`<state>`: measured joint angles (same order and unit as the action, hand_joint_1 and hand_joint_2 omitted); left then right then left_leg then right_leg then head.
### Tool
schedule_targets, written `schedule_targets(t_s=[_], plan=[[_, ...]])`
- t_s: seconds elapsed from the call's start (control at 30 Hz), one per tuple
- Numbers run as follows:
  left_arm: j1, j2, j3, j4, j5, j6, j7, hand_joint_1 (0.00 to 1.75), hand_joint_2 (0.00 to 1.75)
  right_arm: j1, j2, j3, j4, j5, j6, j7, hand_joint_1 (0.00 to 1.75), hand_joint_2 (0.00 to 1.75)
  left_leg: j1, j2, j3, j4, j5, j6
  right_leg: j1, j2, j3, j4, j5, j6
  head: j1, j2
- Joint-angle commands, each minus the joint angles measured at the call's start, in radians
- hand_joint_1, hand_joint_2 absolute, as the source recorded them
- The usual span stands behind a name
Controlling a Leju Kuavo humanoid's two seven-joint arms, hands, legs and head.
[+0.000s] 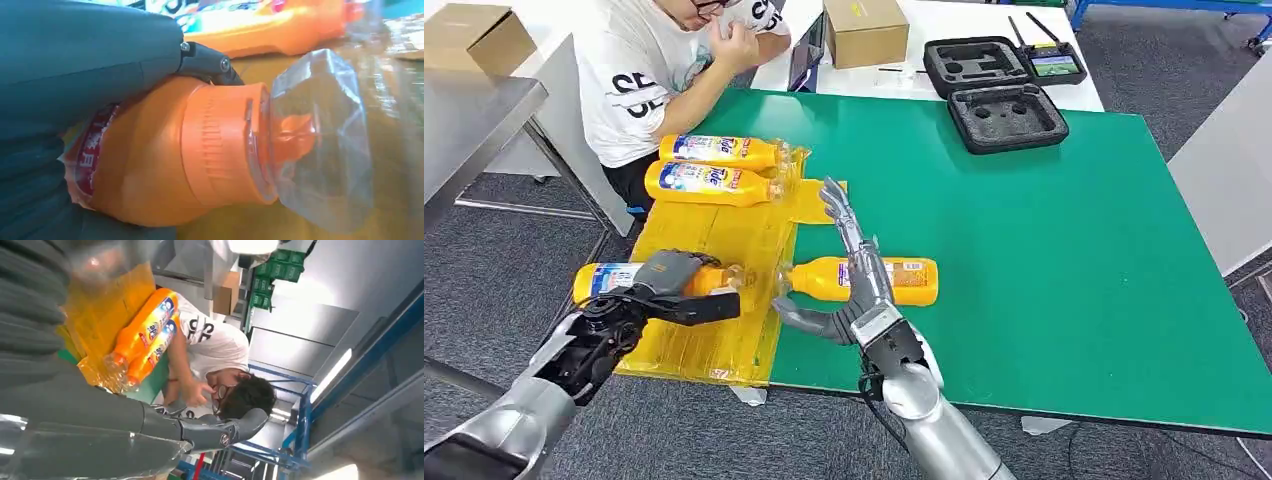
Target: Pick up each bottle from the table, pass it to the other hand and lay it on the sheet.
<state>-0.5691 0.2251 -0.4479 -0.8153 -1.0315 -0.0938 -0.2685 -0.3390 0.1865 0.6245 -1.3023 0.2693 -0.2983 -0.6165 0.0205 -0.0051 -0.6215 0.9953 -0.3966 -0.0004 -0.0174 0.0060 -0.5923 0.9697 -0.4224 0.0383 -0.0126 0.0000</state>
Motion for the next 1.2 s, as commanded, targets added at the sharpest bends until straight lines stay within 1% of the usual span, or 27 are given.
schedule_targets(t_s=[0.03,0.1,0.13,0.27,0.3,0.33,0.37,0.4,0.47,0.57,0.6,0.63,0.67,0.7,0.73,0.77,0.8,0.9,0.97,1.0,1.07,1.1,1.2], plan=[[-0.068,-0.049,-0.142,-0.014,-0.043,-0.014,0.019,1.75,1.75,-0.062,0.000,0.009,0.123,-0.006,0.019,0.008,0.00,1.75,0.001,-0.003,0.003,0.001,-0.002,0.001,0.001,-0.004,0.005,0.000,-0.003,-0.002,0.000,0.000],[-0.079,-0.052,-0.143,-0.013,-0.044,-0.019,0.022,1.75,1.75,-0.062,0.001,0.010,0.124,-0.006,0.019,0.008,0.00,1.75,0.001,-0.002,0.001,0.001,-0.001,0.001,0.001,-0.003,0.002,0.000,-0.001,-0.001,0.000,0.000],[-0.088,-0.054,-0.152,0.001,-0.047,-0.020,0.022,1.75,1.75,-0.066,0.003,0.010,0.130,-0.006,0.022,0.009,0.00,1.75,0.001,-0.003,0.003,0.001,-0.002,0.001,0.001,-0.004,0.004,0.000,-0.002,-0.002,-0.001,0.000],[-0.145,-0.070,-0.207,0.061,-0.059,-0.018,0.022,1.75,1.75,-0.082,0.011,0.011,0.165,-0.027,0.051,0.014,0.00,1.75,0.001,-0.002,0.002,0.001,-0.001,0.001,0.002,-0.002,0.002,0.000,-0.001,-0.001,0.000,0.000],[-0.146,-0.072,-0.209,0.064,-0.060,-0.020,0.022,1.75,1.75,-0.083,0.012,0.011,0.166,-0.028,0.052,0.013,0.00,1.75,0.000,-0.001,0.001,0.001,0.000,0.001,0.001,-0.002,0.001,0.000,-0.001,-0.001,0.000,0.000],[-0.154,-0.076,-0.223,0.089,-0.060,-0.030,0.025,1.75,1.75,-0.087,0.013,0.017,0.173,-0.036,0.055,0.005,0.00,1.75,0.001,-0.003,0.003,0.001,-0.002,0.001,0.001,-0.004,0.003,0.001,-0.002,-0.002,0.000,0.000],[-0.156,-0.075,-0.228,0.104,-0.055,-0.037,0.029,1.75,1.75,-0.089,0.013,0.021,0.175,-0.040,0.059,0.003,0.00,1.75,0.001,-0.002,0.002,0.001,-0.001,0.001,0.001,-0.002,0.002,0.000,-0.001,-0.001,0.000,0.000],[-0.156,-0.071,-0.230,0.114,-0.054,-0.043,0.033,1.75,1.75,-0.090,0.015,0.024,0.176,-0.041,0.060,0.003,0.00,1.75,0.001,-0.001,0.004,0.001,-0.002,0.001,0.001,-0.002,0.004,0.000,-0.002,-0.002,0.000,0.000],[-0.155,-0.068,-0.229,0.115,-0.054,-0.040,0.032,1.75,1.75,-0.090,0.015,0.024,0.176,-0.042,0.060,0.003,0.00,1.75,0.000,0.000,0.002,0.000,-0.001,0.001,0.001,0.000,0.002,0.000,-0.001,-0.001,0.000,0.000],[-0.154,-0.070,-0.223,0.131,-0.042,-0.056,0.036,1.75,1.75,-0.091,0.014,0.027,0.178,-0.043,0.061,0.002,0.00,1.75,0.001,0.001,0.007,0.001,-0.004,0.002,0.002,0.000,0.006,0.000,-0.003,-0.002,0.000,0.000],[-0.150,-0.064,-0.224,0.141,-0.037,-0.073,0.047,1.64,1.75,-0.092,0.015,0.030,0.182,-0.047,0.062,0.001,0.00,1.75,0.001,0.001,0.005,0.001,-0.003,0.001,0.002,-0.001,0.005,0.000,-0.002,-0.002,0.000,0.000],[-0.142,-0.059,-0.221,0.153,-0.033,-0.085,0.051,1.05,1.75,-0.093,0.017,0.033,0.186,-0.049,0.063,0.001,0.00,1.75,0.000,0.000,0.002,0.000,-0.001,0.001,0.001,-0.001,0.001,0.000,-0.001,-0.001,0.000,0.000],[-0.134,-0.051,-0.219,0.160,-0.031,-0.090,0.053,0.40,1.75,-0.093,0.018,0.035,0.190,-0.050,0.065,0.000,0.00,1.75,0.000,0.001,0.003,0.000,-0.001,0.001,0.001,0.000,0.002,-0.001,-0.001,-0.001,0.000,0.000],[-0.126,-0.045,-0.220,0.166,-0.033,-0.092,0.057,0.05,1.75,-0.093,0.019,0.037,0.192,-0.051,0.065,-0.001,0.00,1.75,0.000,0.001,0.004,0.000,-0.002,0.001,0.001,0.000,0.003,-0.001,-0.001,-0.002,0.000,0.000],[-0.118,-0.039,-0.219,0.181,-0.031,-0.112,0.062,0.00,1.75,-0.094,0.019,0.041,0.197,-0.054,0.069,-0.003,0.00,1.75,0.000,0.002,0.003,0.000,-0.001,0.001,0.001,0.002,0.002,-0.001,-0.001,-0.001,0.000,0.000],[-0.112,-0.034,-0.221,0.186,-0.035,-0.113,0.069,0.00,1.75,-0.094,0.020,0.042,0.197,-0.054,0.069,-0.003,0.00,1.75,0.000,0.004,0.006,-0.001,-0.003,0.001,0.001,0.003,0.005,-0.001,-0.001,-0.002,-0.001,0.000],[-0.108,-0.031,-0.221,0.188,-0.034,-0.113,0.067,0.00,1.75,-0.094,0.021,0.042,0.197,-0.054,0.069,-0.004,0.00,1.75,0.000,0.003,0.004,0.000,-0.002,0.001,0.001,0.002,0.003,-0.001,-0.001,-0.001,0.000,0.000],[-0.102,-0.029,-0.217,0.211,-0.043,-0.121,0.093,0.00,1.75,-0.097,0.021,0.044,0.202,-0.060,0.070,-0.005,0.00,1.75,0.000,0.004,0.007,-0.001,-0.003,0.001,0.001,0.003,0.006,-0.001,-0.001,-0.002,0.000,0.000],[-0.089,-0.032,-0.203,0.225,-0.048,-0.105,0.107,0.00,1.75,-0.095,0.021,0.043,0.201,-0.058,0.056,-0.009,0.00,1.75,0.000,0.004,0.005,-0.001,-0.002,0.001,0.000,0.003,0.004,-0.001,-0.001,-0.002,0.000,0.000],[-0.088,-0.032,-0.204,0.226,-0.048,-0.105,0.107,0.00,1.75,-0.095,0.021,0.043,0.201,-0.058,0.056,-0.009,0.00,1.75,0.000,0.004,0.006,-0.002,-0.001,0.001,0.000,0.003,0.004,-0.001,0.000,-0.001,0.000,0.000],[-0.088,-0.032,-0.204,0.226,-0.048,-0.105,0.107,0.00,1.75,-0.095,0.021,0.043,0.201,-0.058,0.056,-0.009,0.00,1.75,0.001,0.006,0.011,-0.001,-0.004,0.002,0.002,0.004,0.010,-0.002,-0.002,-0.004,0.000,0.000],[-0.088,-0.032,-0.204,0.226,-0.048,-0.105,0.107,0.00,1.75,-0.095,0.021,0.043,0.201,-0.058,0.056,-0.009,0.00,1.75,0.000,0.003,0.007,-0.002,-0.001,0.001,0.000,0.003,0.006,-0.001,0.000,-0.001,0.000,0.000],[-0.090,-0.039,-0.184,0.227,-0.020,-0.124,0.086,0.00,1.75,-0.094,0.018,0.048,0.199,-0.057,0.054,-0.008,0.00,1.75,0.000,0.003,0.009,-0.002,-0.001,0.000,0.000,0.003,0.008,-0.001,0.000,-0.001,0.000,0.000]])
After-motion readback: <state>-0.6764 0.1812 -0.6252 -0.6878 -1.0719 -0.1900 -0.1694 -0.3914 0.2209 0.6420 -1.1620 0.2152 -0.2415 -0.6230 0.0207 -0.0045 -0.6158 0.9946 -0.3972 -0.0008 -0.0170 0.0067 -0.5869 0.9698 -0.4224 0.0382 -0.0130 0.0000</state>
